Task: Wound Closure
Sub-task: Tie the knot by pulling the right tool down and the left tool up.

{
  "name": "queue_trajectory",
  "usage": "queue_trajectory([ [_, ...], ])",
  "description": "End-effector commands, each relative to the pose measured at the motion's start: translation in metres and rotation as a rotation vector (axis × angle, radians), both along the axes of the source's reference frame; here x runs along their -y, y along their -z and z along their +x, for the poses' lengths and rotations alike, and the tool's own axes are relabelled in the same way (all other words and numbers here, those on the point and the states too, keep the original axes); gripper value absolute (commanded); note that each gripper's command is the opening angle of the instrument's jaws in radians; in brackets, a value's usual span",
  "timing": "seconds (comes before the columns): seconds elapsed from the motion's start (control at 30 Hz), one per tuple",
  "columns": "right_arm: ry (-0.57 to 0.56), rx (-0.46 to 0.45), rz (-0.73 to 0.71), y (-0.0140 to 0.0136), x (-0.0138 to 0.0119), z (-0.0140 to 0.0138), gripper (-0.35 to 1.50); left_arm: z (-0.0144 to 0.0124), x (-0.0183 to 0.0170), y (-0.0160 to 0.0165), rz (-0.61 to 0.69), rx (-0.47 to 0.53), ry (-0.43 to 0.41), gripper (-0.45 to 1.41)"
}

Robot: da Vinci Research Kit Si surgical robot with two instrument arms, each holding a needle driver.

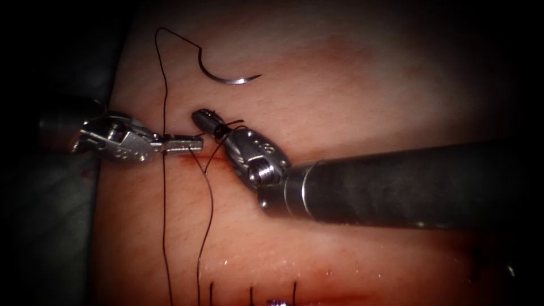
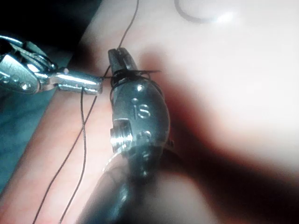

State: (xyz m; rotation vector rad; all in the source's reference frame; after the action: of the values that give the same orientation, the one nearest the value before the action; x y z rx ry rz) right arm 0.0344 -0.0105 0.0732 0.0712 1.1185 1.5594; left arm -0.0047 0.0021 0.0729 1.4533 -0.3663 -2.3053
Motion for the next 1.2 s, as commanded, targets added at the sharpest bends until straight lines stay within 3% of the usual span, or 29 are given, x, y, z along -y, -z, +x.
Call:
queue_trajectory([
  [0.03,0.004,0.018,-0.013,-0.0006,0.0012,0.0004,-0.35,-0.0003,-0.0002,-0.0007,0.005,-0.003,0.001,-0.45],
  [0.2,0.009,0.115,-0.093,-0.0011,0.0040,-0.0002,-0.35,0.0015,-0.0027,-0.0015,0.036,-0.021,0.047,-0.45],
  [0.43,0.075,0.262,-0.168,-0.0023,0.0069,0.0010,-0.35,0.0015,-0.0085,-0.0013,0.087,-0.018,0.086,-0.45],
  [0.67,0.129,0.302,-0.173,-0.0012,0.0095,0.0026,-0.35,0.0009,-0.0146,-0.0017,0.061,-0.028,0.145,-0.45],
  [0.9,0.174,0.321,-0.131,0.0019,0.0122,0.0039,-0.35,-0.0004,-0.0155,-0.0042,0.019,-0.037,0.217,-0.45],
  [1.1,0.179,0.318,-0.121,0.0029,0.0122,0.0041,-0.35,-0.0002,-0.0180,-0.0062,-0.020,-0.030,0.268,-0.45],
  [1.2,0.180,0.318,-0.121,0.0029,0.0124,0.0041,-0.35,-0.0001,-0.0202,-0.0089,-0.034,-0.026,0.306,-0.45],
])
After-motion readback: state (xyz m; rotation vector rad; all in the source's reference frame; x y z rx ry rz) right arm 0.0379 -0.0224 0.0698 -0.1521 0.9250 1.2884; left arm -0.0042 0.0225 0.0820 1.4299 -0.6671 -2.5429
